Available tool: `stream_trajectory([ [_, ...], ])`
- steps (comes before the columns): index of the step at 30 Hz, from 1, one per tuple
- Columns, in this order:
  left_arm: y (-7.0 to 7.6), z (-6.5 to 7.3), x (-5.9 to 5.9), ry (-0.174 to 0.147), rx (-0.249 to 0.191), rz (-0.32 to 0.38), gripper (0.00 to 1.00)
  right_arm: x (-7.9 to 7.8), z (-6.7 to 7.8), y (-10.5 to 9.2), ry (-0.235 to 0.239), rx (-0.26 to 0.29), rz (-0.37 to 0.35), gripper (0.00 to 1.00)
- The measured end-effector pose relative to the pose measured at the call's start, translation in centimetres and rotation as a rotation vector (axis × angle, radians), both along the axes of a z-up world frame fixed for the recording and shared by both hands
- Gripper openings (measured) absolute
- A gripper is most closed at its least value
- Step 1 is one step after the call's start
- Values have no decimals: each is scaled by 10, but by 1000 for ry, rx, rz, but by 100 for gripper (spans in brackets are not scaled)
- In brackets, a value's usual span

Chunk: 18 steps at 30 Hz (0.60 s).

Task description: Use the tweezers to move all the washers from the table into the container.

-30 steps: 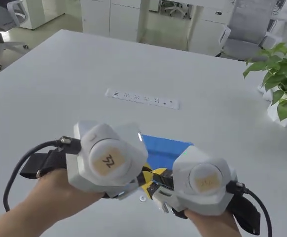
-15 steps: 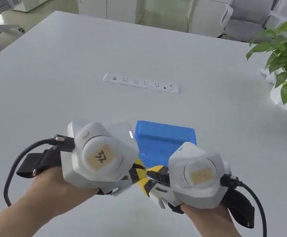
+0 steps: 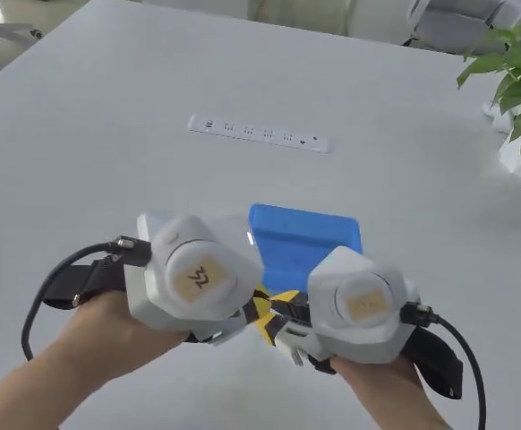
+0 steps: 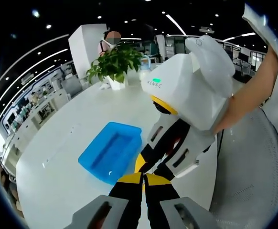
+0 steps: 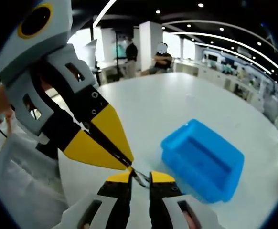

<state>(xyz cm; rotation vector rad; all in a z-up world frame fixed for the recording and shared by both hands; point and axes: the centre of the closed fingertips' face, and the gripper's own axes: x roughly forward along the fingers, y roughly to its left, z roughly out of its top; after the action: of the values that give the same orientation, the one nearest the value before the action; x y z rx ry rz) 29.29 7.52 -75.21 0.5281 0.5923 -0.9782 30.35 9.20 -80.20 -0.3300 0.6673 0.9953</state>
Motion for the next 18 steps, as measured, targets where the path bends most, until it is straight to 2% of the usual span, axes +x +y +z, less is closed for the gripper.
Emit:
stream_trajectory([
  [6, 0, -1, 2, 5, -15, 6, 0, 1, -2, 0, 2, 2, -3, 9],
  [11, 0, -2, 0, 23, -22, 0, 0, -2, -5, 1, 17, -2, 18, 8],
  [13, 0, -3, -1, 26, -20, -6, 0, -3, -6, 3, 9, -8, 35, 7],
  [18, 0, -3, -3, 12, -2, -12, 0, -3, -6, 3, -33, -37, 42, 5],
])
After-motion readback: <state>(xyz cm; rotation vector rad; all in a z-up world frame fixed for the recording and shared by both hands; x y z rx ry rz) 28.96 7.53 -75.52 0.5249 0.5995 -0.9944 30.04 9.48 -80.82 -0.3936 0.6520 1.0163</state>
